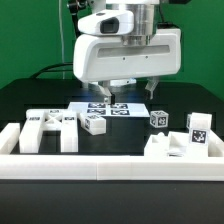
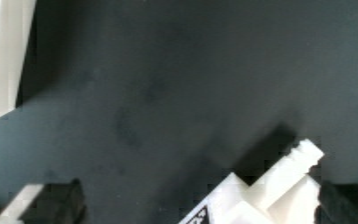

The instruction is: Assemble chair

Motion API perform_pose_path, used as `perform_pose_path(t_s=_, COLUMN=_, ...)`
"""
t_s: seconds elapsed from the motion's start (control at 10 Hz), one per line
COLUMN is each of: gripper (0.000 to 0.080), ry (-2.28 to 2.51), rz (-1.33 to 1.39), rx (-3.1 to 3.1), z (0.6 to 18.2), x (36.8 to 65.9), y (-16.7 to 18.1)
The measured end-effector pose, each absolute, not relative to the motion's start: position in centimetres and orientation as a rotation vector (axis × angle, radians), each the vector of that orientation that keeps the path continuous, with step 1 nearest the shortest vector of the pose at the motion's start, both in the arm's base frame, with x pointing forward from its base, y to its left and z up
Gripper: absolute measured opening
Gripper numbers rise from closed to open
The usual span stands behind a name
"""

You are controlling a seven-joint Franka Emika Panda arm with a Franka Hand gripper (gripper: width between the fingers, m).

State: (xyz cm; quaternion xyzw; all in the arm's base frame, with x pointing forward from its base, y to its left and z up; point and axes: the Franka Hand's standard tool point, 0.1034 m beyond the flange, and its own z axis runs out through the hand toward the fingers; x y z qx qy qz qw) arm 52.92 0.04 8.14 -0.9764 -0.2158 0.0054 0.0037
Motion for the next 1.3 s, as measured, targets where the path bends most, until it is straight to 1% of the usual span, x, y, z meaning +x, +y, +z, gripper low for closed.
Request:
perform_pose_path(t_s=0.3, gripper=0.0649, ry=-0.648, rz=0.024, rx=-3.089, z=7.1, x=51.2, y=-3.3)
perform_pose_path(t_s=0.4, gripper=0.0649, ry=-0.642, rz=0.026, rx=-3.090, z=7.0, x=51.2, y=-3.7)
perform_pose_path(t_s=0.8, gripper=0.0649, ry=-0.634, rz=0.094, rx=-3.075, z=6.9, x=50.7, y=-3.0)
perform_pose_path(t_s=0.9, gripper=0.0649, ry=-0.637, rz=0.213, rx=-3.059, z=6.6, x=50.2, y=-3.2)
perform_pose_path(t_s=1.1, gripper=0.0649, ry=-0.635, rz=0.339, rx=-3.058, z=6.3, x=50.4, y=-3.9)
perform_pose_path(t_s=1.2, gripper=0.0649, ry=-0.613, rz=0.461, rx=-3.034, z=6.4, x=49.9, y=-3.8)
perform_pose_path(t_s=1.3, gripper=0.0649, ry=-0.611, rz=0.540, rx=-3.026, z=6.3, x=50.1, y=-3.6)
